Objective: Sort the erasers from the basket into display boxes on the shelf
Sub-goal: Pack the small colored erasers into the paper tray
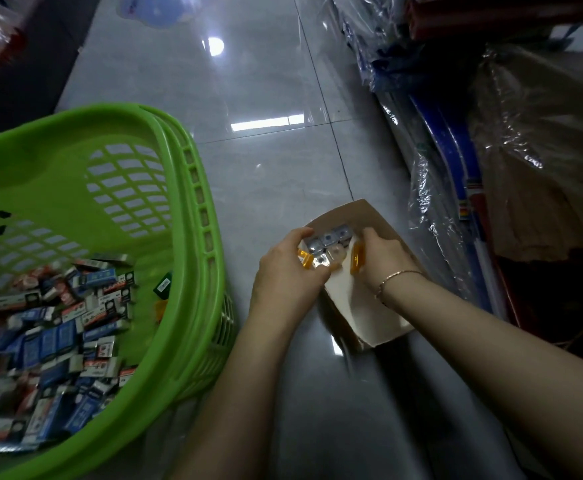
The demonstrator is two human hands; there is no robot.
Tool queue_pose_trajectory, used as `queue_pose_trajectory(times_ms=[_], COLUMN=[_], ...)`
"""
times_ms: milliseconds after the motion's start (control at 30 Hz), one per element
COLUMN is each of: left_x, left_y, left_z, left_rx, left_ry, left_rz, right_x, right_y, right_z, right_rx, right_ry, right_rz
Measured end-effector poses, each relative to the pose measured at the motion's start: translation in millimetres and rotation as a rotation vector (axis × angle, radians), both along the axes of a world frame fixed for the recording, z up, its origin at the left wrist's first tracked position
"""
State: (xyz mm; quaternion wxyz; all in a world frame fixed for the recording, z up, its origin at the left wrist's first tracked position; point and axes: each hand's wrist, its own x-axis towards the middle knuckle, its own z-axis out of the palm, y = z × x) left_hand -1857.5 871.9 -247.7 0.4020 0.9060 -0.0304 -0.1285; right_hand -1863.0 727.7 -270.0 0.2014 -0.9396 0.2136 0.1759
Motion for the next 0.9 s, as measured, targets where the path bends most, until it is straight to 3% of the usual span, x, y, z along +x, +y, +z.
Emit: queue_pose_trajectory(times_ms=[233, 333, 467, 567, 633, 900], left_x=[-4, -4, -4, -8, -11, -17], left_y=[3, 10, 17, 16, 12, 8], left_z=[7, 12, 25, 41, 50, 55], left_rx=[0.037, 0.097, 0.169, 0.038, -0.093, -0.513], left_ry=[0.010, 0.027, -0.013, -0.051, -0.029, 0.183], left_rz=[-0.026, -0.039, -0.065, -0.056, -0.063, -0.015], right_x=[5, 1, -7, -12, -15, -23], right_y=[16, 17, 14, 10, 4, -6], right_z=[5, 20, 51, 77, 88, 91], right_rx=[0.095, 0.170, 0.583, 1.020, 1.190, 1.169], right_ry=[0.089, -0.007, -0.178, -0.191, -0.175, -0.157], right_rz=[0.011, 0.016, -0.171, -0.370, -0.394, -0.330])
